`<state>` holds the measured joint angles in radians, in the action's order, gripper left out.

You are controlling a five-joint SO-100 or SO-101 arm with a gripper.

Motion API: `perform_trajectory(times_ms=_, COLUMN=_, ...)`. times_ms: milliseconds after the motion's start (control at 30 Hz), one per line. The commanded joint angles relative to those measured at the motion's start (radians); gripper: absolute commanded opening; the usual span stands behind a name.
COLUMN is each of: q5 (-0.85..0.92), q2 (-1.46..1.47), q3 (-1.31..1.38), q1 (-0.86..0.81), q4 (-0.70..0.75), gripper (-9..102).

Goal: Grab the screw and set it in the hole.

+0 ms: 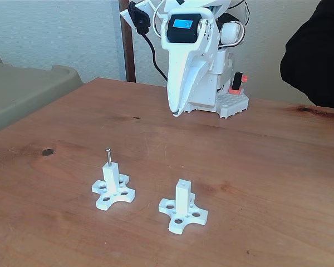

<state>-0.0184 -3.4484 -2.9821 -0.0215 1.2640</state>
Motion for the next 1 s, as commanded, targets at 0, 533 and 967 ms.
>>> perform_trajectory(times_ms=0, q5=0.005, q2=-0.018, q3=-0.017, q1=-0.002, q4=0.054, gripper=-4)
perform_trajectory(times_ms=533, q5=0.011, q2=-0.018, q3=-0.017, q1=0.002, q4=0.054, gripper=-4)
perform_trajectory(times_ms=967, q5=0.081, q2=-0.018, q3=-0.017, q1=0.075, q4=0.057, gripper=-3)
